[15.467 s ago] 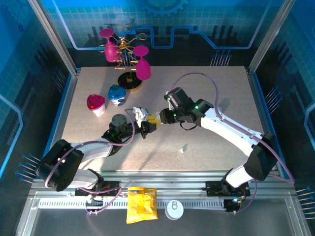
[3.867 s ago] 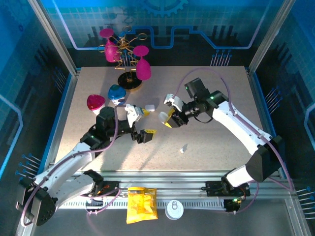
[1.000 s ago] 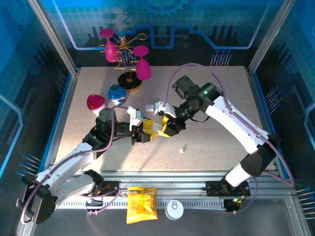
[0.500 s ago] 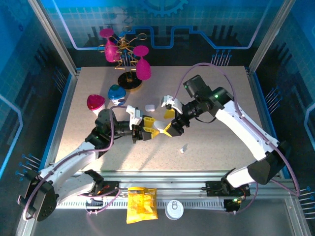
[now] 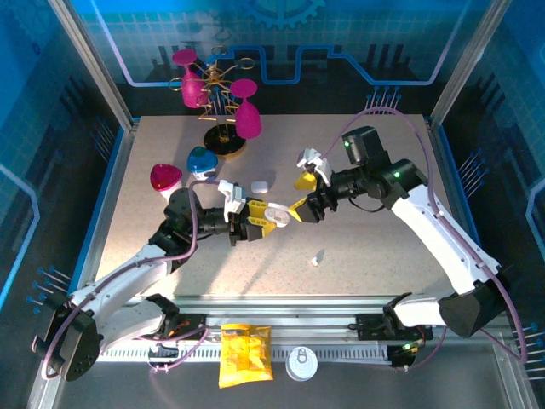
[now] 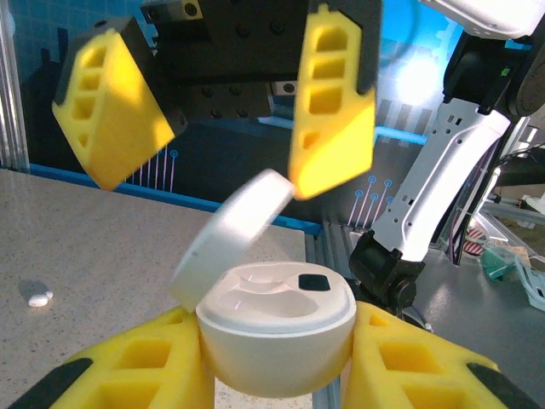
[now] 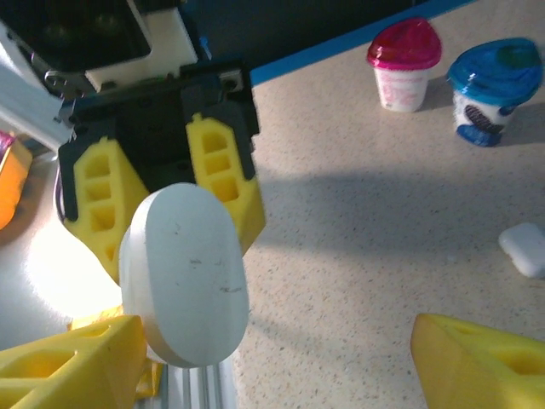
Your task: Insert wireless bluetooth earbuds into charging case
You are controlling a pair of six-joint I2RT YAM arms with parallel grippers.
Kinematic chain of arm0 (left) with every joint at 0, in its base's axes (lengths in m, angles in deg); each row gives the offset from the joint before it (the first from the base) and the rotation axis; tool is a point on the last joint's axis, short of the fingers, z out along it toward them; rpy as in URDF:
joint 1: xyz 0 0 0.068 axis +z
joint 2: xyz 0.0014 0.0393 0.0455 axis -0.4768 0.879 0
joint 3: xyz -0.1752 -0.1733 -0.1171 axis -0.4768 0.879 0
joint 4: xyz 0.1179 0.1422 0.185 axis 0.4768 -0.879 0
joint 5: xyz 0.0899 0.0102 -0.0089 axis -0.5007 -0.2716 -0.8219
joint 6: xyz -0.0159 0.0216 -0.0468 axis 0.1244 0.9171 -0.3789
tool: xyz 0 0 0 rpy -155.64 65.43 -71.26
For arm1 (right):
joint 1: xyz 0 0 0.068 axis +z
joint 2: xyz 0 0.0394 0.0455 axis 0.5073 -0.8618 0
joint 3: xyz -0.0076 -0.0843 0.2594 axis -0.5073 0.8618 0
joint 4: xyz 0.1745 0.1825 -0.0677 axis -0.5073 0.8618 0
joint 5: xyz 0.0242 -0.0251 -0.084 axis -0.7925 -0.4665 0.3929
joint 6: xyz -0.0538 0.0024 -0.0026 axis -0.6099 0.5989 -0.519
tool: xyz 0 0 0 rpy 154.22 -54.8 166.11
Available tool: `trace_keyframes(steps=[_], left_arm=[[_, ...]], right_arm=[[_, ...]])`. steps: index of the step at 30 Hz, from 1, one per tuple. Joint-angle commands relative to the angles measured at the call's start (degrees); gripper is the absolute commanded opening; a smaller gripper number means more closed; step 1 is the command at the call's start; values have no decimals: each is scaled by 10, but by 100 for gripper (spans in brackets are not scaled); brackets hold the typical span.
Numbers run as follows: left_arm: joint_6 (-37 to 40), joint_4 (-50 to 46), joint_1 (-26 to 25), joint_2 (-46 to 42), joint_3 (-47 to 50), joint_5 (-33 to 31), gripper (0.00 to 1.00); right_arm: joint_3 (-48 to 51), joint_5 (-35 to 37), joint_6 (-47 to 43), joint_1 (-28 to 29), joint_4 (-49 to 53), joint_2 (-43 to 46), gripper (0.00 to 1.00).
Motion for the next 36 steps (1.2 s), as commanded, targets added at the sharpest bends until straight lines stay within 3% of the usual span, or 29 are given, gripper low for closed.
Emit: trace_keyframes(steps=[1, 12, 17, 22, 30, 36], left_arm=[[-1, 48, -6, 1, -1, 38, 25], [-11, 73, -6, 38, -27, 47, 26], [-40, 114, -6, 71, -51, 75, 26], [-33, 121, -6, 81, -60, 79, 26], [-27, 131, 1, 93, -64, 56, 26], [-47, 174, 8, 110, -61, 33, 26]], right_arm=[[17, 17, 30, -12, -63, 13, 81], [103, 46, 31, -28, -158, 85, 94], [118, 108, 51, -35, -183, 91, 94], [113, 119, 69, -48, -191, 86, 93], [115, 44, 59, -51, -195, 102, 94], [137, 19, 112, -51, -264, 134, 100]])
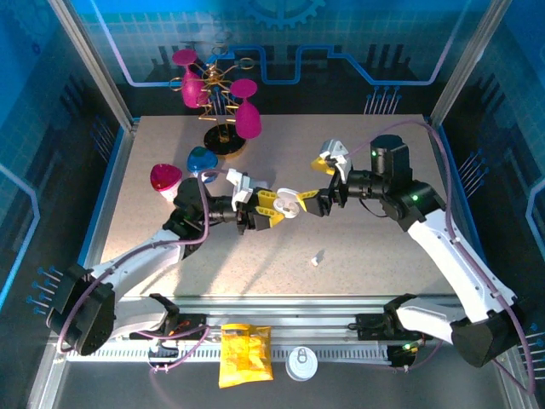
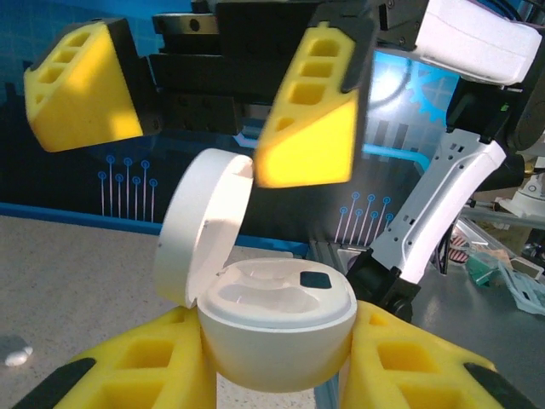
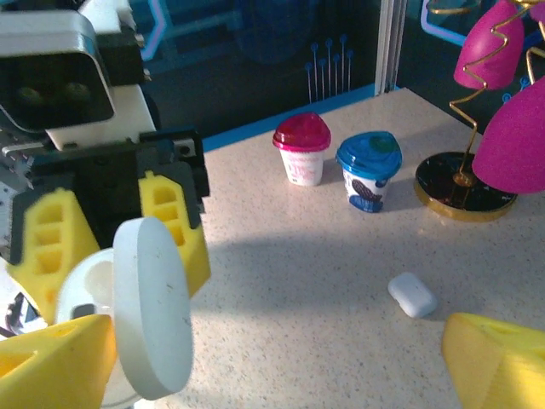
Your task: Insert wireless bluetooth earbuds into charging case
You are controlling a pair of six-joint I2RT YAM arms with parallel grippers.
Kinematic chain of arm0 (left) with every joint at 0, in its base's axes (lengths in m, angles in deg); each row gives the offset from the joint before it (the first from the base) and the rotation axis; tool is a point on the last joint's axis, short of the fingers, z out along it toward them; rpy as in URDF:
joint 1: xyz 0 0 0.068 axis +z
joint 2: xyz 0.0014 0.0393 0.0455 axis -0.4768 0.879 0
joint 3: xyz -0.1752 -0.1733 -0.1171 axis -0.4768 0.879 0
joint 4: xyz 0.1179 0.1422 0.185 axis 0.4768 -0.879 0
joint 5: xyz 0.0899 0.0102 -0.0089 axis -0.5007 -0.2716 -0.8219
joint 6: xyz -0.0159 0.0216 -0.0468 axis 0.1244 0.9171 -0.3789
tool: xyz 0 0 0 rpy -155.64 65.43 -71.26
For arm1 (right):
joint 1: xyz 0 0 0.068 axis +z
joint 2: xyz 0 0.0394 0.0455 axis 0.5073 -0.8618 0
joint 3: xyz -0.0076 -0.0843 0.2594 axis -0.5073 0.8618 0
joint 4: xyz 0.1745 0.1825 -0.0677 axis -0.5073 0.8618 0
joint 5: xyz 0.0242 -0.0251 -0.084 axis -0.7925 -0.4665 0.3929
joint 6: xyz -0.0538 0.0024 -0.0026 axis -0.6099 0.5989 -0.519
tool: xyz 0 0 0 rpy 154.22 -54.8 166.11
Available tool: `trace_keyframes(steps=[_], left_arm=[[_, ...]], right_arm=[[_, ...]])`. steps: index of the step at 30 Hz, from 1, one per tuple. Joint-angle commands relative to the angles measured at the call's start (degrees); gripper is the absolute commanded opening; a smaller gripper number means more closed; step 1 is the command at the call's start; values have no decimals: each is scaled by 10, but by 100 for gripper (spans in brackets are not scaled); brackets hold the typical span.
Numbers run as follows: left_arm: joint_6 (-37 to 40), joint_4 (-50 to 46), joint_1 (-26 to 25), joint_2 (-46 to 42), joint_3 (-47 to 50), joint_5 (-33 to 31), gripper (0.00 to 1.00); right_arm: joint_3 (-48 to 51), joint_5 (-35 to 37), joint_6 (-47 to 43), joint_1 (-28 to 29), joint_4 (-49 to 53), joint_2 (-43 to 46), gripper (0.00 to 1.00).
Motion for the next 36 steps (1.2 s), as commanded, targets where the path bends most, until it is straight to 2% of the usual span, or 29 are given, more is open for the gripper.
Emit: trace_keyframes(steps=[1, 10, 17, 22, 26, 36], left_arm=[[-15, 59, 7, 4, -6, -21, 26], [-11, 100, 13, -11, 30, -50, 26], [-12, 102, 14, -19, 37, -75, 26], [-57, 150, 13, 0, 39, -52, 26], [-93, 195, 13, 7, 45, -34, 26], [-74, 152, 13, -24, 61, -18, 27]], right_arm=[[15, -27, 44, -8, -67, 27, 100], [45, -32, 93, -5, -98, 60, 100], [95, 6, 122, -5, -129, 97, 99], [96, -31, 92, 8, -138, 80, 69], [75, -50, 68, 25, -140, 43, 55], [46, -74, 49, 65, -176, -19, 26]])
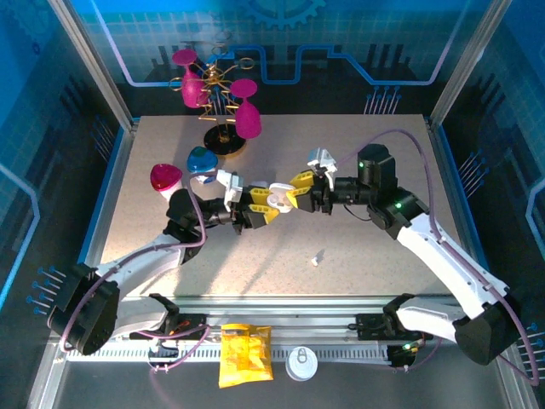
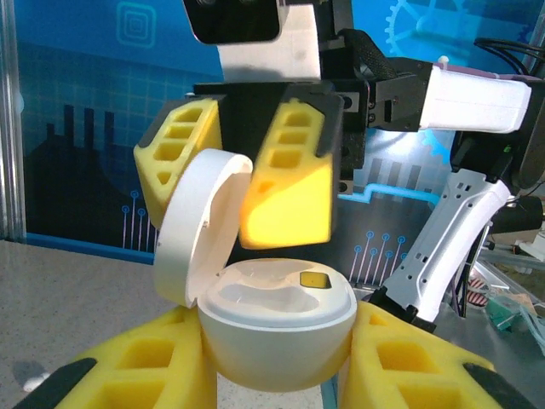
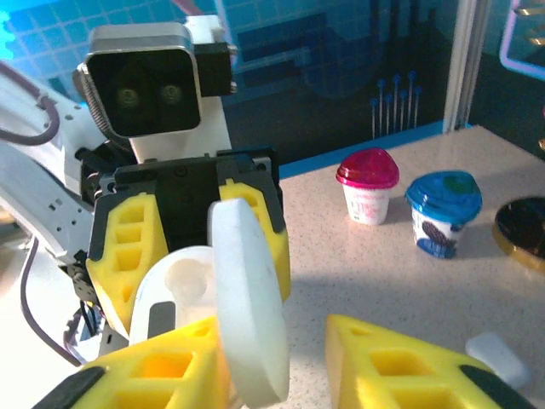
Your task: Insert wireless bluetooth earbuds into charging case
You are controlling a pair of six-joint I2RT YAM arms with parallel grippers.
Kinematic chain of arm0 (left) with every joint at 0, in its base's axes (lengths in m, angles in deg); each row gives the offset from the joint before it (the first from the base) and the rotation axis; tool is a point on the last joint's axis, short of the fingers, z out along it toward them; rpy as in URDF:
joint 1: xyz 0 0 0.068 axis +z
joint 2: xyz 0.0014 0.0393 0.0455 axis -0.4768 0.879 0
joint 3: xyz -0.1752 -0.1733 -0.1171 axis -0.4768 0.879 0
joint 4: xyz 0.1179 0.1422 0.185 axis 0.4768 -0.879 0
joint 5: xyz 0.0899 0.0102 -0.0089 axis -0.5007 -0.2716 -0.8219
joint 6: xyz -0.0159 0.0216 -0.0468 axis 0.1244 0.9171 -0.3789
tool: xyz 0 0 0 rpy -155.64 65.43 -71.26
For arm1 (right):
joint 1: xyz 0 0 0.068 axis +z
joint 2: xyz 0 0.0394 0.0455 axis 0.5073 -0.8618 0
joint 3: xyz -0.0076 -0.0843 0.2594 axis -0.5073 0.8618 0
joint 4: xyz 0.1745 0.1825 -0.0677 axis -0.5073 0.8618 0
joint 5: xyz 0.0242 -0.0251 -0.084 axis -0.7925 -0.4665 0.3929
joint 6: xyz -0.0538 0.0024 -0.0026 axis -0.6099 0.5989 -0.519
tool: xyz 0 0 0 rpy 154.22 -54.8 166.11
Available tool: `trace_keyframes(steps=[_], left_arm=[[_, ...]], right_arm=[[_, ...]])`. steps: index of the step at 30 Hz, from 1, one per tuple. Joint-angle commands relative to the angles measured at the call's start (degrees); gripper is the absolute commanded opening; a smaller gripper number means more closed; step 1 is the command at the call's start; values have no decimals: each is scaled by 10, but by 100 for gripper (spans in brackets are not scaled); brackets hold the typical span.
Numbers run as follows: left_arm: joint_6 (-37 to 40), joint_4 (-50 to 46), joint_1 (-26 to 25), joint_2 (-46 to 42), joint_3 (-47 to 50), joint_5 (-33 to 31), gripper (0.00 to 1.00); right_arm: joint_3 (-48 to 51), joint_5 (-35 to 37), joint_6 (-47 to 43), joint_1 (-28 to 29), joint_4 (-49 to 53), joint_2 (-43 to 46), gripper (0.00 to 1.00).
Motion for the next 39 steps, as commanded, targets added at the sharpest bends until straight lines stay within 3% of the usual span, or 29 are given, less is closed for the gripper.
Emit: trace_keyframes(steps=[1, 6, 30, 33, 39], left_arm=[[9, 4, 1, -22, 8, 20, 27], [11, 4, 1, -28, 13, 18, 28], [3, -39, 0, -28, -1, 0, 68], [-4, -29, -1, -27, 2, 3, 67], [-11, -27, -1, -25, -1, 9, 52]], right_arm=[[-24, -29, -15, 12, -24, -9, 23], [-33, -33, -45, 18, 7, -11, 0], [-39, 34, -85, 48, 31, 20, 0], [-44, 43, -88, 52, 39, 15, 0], [-43, 49, -91, 57, 37, 14, 0]])
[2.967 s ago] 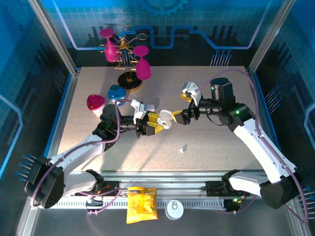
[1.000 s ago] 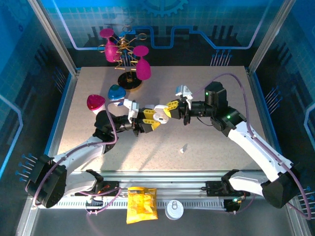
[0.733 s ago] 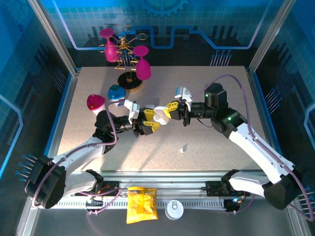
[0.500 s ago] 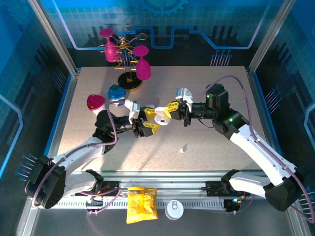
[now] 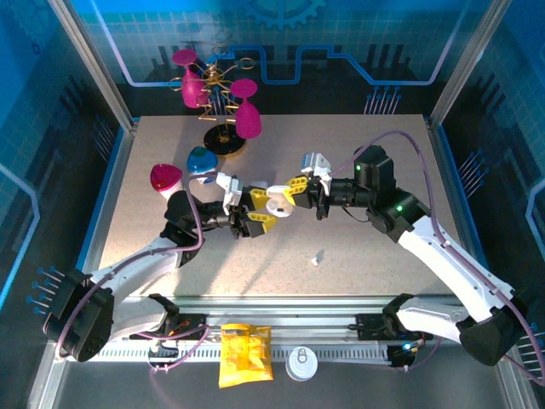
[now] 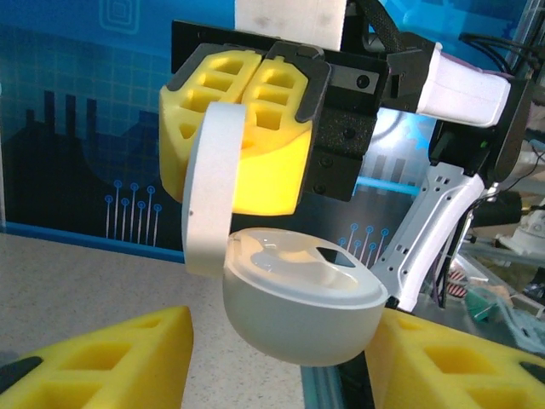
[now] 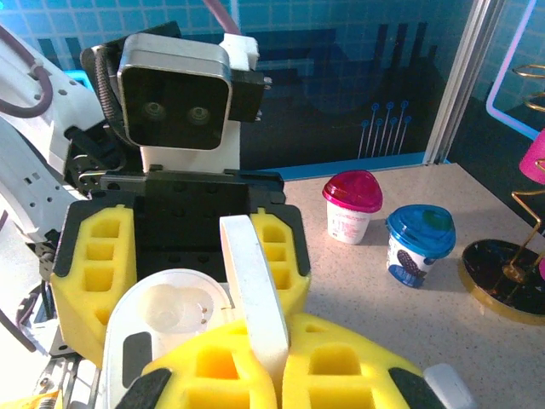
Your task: Insert wireless bluetooth earbuds into charging case
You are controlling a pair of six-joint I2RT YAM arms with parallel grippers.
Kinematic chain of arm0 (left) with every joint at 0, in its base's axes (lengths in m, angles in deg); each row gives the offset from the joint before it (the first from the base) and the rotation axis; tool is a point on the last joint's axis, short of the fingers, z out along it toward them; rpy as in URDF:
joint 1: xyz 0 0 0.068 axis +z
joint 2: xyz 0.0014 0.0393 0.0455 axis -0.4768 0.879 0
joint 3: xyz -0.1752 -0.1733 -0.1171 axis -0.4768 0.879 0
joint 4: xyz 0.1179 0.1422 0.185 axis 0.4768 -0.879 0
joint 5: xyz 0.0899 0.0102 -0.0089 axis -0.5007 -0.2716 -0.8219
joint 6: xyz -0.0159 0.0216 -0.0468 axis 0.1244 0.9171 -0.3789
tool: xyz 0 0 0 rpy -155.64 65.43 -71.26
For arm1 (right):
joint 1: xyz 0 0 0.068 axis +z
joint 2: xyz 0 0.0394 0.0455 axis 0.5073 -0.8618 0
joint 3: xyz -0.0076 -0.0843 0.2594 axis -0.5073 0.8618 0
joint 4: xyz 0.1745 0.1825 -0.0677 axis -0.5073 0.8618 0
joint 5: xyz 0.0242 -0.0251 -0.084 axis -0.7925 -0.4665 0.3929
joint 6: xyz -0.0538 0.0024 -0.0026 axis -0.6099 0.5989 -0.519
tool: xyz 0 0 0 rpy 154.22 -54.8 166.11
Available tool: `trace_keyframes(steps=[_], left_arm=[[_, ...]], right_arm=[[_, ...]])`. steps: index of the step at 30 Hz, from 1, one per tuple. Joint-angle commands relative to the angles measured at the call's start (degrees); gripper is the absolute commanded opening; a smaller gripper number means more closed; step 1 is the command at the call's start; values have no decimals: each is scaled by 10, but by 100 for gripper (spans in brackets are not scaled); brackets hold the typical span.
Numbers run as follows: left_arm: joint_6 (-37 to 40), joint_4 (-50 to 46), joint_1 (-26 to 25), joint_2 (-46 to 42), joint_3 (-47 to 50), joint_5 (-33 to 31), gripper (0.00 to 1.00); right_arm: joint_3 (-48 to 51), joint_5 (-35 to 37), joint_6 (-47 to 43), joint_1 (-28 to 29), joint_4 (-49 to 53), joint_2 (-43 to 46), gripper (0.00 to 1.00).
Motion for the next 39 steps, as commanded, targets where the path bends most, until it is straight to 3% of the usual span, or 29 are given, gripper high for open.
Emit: trace_keyframes(steps=[1, 4, 9, 13, 22, 37, 39], left_arm=[[-8, 6, 2, -2, -6, -4, 51], [-8, 7, 2, -3, -5, -4, 51], [-4, 0, -3, -1, -9, -5, 67], [-3, 4, -5, 6, -11, -5, 70], [-6, 5, -7, 7, -11, -12, 66], [-7, 4, -10, 8, -8, -6, 41], [-5, 4, -10, 8, -8, -7, 38]], right_arm=[[-18, -12, -8, 16, 6, 0, 0], [-18, 2, -10, 18, 6, 0, 0], [-16, 46, 7, 22, -12, -1, 0], [-17, 48, 10, 24, -22, -6, 0], [-22, 43, 7, 31, -18, -12, 0], [-19, 45, 7, 37, -13, -13, 0], [-18, 50, 9, 38, -14, -11, 4]])
